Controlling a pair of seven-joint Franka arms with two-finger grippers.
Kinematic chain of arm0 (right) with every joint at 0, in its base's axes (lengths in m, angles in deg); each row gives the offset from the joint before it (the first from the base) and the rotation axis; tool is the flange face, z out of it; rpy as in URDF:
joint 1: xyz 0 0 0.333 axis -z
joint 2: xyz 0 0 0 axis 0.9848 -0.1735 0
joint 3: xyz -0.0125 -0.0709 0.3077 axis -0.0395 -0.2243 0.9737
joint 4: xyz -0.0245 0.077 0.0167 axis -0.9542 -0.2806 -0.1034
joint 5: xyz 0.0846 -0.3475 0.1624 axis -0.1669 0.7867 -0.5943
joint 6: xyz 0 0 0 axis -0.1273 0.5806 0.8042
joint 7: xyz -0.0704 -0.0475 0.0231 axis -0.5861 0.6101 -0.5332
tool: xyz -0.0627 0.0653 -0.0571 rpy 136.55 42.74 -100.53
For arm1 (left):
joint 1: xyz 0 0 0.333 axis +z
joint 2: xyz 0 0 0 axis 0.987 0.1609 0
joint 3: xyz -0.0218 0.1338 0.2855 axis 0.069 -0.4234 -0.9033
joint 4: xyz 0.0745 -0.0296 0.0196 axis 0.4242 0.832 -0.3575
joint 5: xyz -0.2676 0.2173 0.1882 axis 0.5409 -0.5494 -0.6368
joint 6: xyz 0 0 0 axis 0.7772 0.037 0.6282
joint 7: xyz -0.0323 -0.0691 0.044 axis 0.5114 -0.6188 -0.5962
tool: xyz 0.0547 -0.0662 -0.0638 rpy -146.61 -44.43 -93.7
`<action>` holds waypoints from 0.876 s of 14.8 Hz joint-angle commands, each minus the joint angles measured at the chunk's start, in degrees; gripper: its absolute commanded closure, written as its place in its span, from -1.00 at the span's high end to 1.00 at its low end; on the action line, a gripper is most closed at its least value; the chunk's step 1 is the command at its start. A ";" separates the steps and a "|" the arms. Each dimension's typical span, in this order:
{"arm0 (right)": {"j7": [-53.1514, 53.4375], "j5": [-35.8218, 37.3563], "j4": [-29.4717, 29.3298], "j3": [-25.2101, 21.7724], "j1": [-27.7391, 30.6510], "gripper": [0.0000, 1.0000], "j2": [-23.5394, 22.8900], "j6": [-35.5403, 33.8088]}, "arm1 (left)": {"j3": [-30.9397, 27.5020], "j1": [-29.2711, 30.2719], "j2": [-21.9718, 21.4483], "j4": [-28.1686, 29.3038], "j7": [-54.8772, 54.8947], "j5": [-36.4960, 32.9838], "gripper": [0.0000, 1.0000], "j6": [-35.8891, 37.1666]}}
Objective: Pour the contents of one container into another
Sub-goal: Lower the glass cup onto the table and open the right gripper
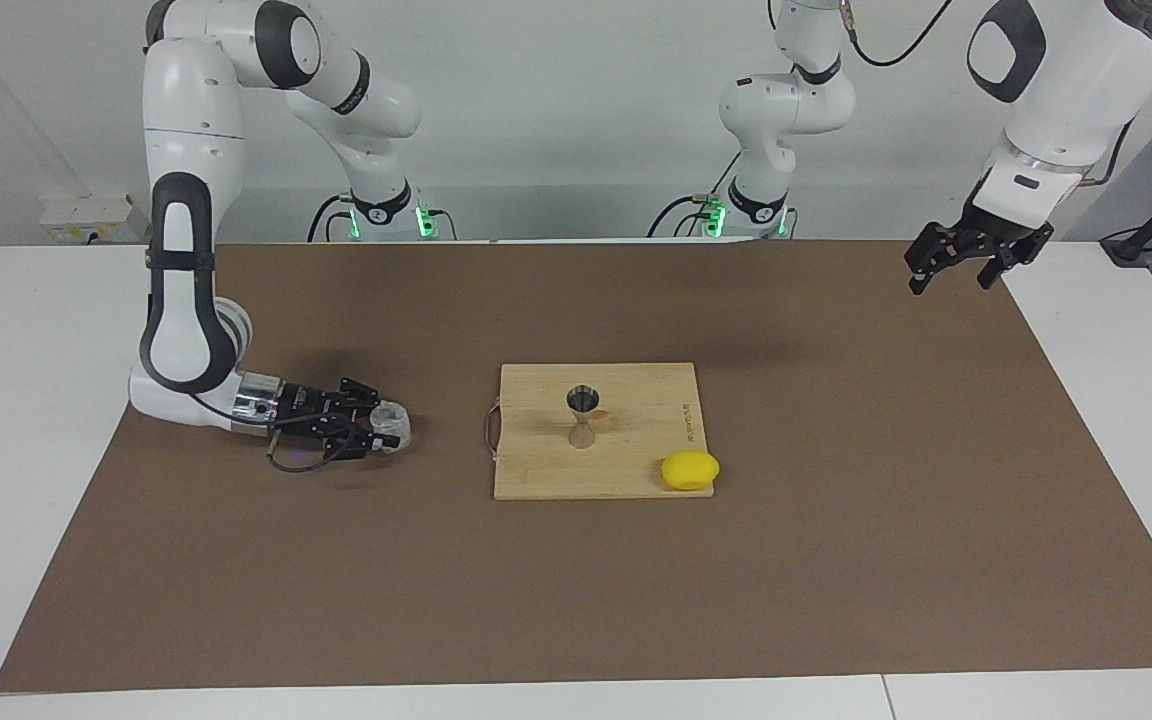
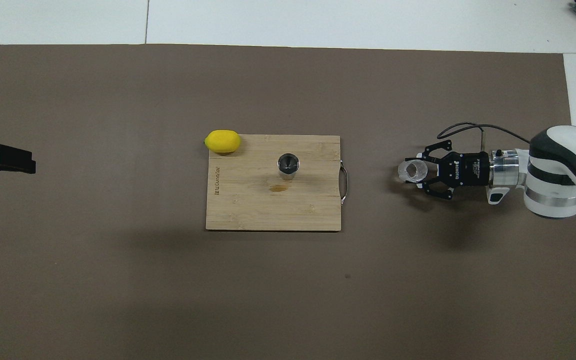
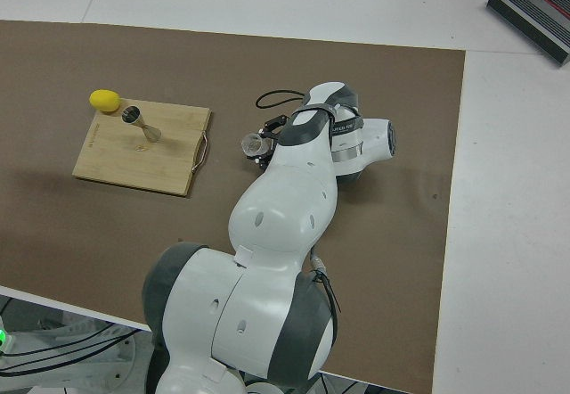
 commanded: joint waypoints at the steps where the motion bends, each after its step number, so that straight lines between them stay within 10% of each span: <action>1: -1.94 2.87 -1.77 0.34 0.98 -1.00 -0.53 -1.48 | 0.19 0.19 -0.44 -0.66 -0.19 -0.52 1.00 1.10; 13: 2.45 3.14 -1.16 0.25 1.16 -1.00 -0.88 1.50 | 0.10 -0.07 -1.23 -0.22 -0.54 -0.52 1.00 0.83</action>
